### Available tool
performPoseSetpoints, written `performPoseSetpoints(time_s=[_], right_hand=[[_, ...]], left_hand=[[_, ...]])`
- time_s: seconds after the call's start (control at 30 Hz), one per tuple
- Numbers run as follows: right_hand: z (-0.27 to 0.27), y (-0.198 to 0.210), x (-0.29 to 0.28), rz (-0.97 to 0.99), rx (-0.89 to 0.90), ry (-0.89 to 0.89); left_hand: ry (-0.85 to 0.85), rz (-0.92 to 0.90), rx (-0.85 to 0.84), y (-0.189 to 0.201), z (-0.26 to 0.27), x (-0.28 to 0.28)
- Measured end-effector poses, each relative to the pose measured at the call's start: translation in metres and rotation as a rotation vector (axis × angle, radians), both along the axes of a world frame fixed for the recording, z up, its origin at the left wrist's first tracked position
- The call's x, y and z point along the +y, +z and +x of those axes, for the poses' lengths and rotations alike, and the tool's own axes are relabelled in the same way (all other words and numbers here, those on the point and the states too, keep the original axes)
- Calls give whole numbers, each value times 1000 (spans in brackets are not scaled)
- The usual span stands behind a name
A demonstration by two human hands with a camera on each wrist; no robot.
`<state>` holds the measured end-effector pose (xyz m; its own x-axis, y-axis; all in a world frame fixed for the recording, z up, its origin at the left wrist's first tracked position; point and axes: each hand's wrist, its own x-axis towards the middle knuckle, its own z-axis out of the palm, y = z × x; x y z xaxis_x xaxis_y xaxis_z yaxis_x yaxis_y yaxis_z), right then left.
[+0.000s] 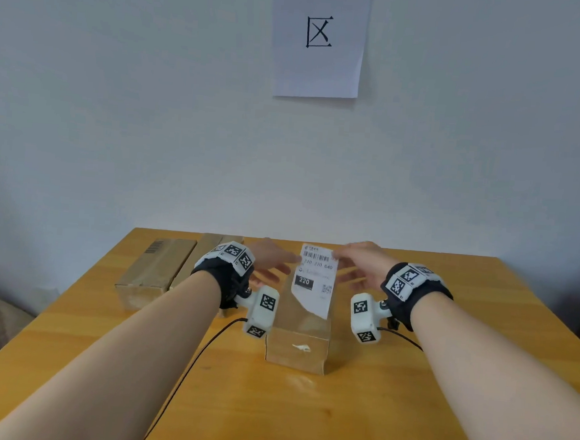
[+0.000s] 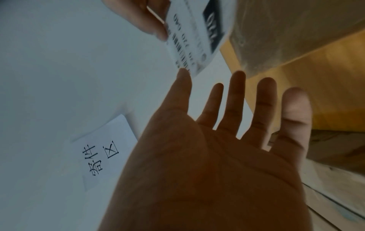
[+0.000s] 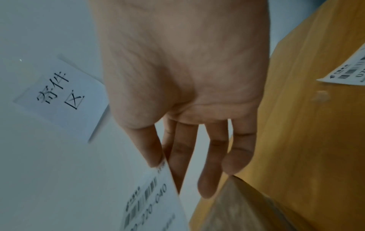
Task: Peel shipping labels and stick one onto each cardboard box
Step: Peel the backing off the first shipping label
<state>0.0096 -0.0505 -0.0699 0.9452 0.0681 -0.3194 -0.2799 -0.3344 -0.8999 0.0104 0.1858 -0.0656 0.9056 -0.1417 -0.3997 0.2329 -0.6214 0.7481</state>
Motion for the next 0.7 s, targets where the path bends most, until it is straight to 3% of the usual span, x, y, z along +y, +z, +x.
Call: performPoseSetpoints(time_s=[0.13,0.27,0.47,0.6,0.7], right_hand=[[7,27,2,96,-115,-10],[8,45,6,147,-196,19],[-1,56,13,21,-150,191],[-1,65,18,50,-251,104],[1,73,21,41,-360,8]], left_hand=[[4,-100,-117,17,-1,-3],[169,-226,-257,30,6,-2],[390,-471,-345,47,13,1],[457,-498,-390,58,14,0],[480,-427,-592,70,16,-3]])
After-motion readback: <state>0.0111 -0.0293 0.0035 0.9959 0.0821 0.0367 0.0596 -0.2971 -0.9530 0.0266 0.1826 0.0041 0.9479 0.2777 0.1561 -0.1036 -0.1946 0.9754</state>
